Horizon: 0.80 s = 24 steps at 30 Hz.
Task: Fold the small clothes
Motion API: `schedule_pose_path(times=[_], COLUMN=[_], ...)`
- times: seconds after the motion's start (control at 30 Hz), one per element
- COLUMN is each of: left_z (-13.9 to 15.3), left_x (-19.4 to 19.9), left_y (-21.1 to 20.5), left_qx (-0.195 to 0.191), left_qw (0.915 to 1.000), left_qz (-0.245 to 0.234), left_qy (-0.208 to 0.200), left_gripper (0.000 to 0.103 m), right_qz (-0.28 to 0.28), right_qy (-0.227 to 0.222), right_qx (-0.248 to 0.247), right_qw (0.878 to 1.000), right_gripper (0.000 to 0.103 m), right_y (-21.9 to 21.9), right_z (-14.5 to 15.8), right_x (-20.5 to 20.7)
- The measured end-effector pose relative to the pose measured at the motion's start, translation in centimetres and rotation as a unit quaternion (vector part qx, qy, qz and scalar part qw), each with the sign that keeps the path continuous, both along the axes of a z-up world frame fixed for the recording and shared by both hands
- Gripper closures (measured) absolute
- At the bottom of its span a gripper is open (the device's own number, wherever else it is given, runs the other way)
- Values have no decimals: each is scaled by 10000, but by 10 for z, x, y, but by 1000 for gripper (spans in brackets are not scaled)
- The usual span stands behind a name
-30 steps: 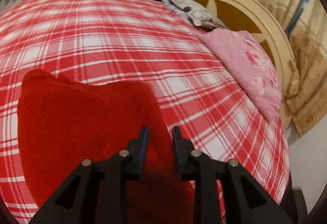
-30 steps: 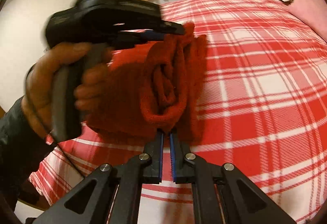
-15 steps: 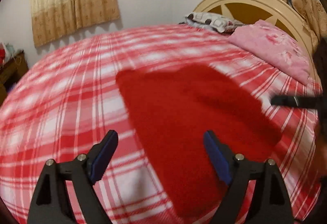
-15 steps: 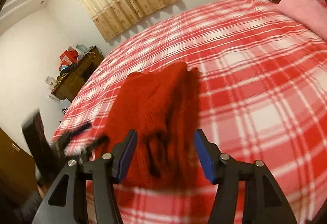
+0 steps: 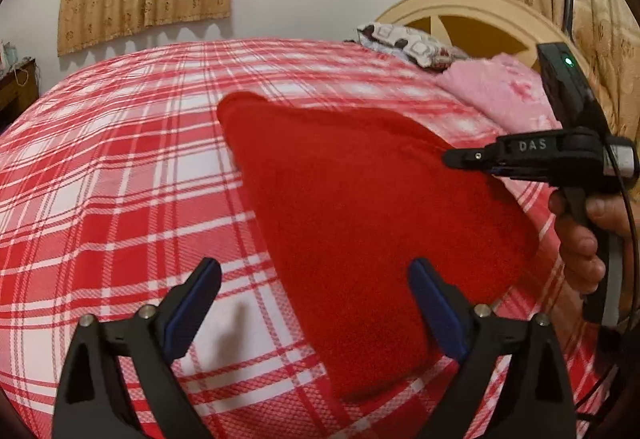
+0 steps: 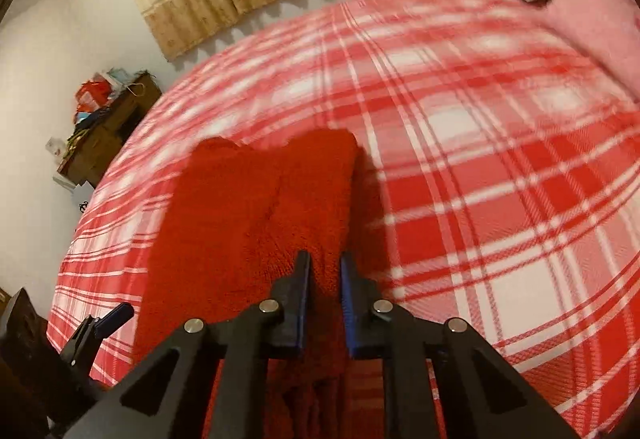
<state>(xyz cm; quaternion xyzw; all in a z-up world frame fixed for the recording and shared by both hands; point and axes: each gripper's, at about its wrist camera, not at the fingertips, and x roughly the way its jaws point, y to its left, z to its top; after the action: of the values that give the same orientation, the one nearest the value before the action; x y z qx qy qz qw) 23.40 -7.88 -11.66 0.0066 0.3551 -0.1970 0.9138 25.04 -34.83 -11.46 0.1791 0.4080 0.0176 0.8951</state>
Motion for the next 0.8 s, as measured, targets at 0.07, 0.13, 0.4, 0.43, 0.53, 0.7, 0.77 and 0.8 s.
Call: schedule_pose_path(times=[0.07,0.13,0.4,0.43,0.53,0.7,0.77,0.8], left_z=[-2,-4,-8,-9,-9,-9,-9,-10], left_x=[2,5,2,2,2,2,3,3], left_y=[0,2,-1,-1,-1,-2,-4,-5], left_qx=[-40,-99,-50,-42,-50,-63,-27,-10], left_qw=[9999,9997,9994,9994,9994,9992,9992,9992], left_qz=[-9,28,13,9,9,-45,-68,-85], left_qy=[111,220,328,331,346,384,389,397], left_gripper=[5,2,1,1,0,0,0,0], right_qz=[-37,-175,432,750,1077,971,955,925], right_qy=[82,92,-786,-733,-595,-326,-369,-370], right_qx=[39,139,-565,-474,-656,-750,-621,-556], right_qw=[10000,9997,9944,9934,9902,9919,9928,9935], right_gripper=[88,86,62,59,59,61,61,61], right_y=[-2,-4,46,55,72,54,47,44], right_z=[-6,-4,46,46,32,1,1,2], right_x=[0,-2,-15,-12,-13,-23,-29,-32])
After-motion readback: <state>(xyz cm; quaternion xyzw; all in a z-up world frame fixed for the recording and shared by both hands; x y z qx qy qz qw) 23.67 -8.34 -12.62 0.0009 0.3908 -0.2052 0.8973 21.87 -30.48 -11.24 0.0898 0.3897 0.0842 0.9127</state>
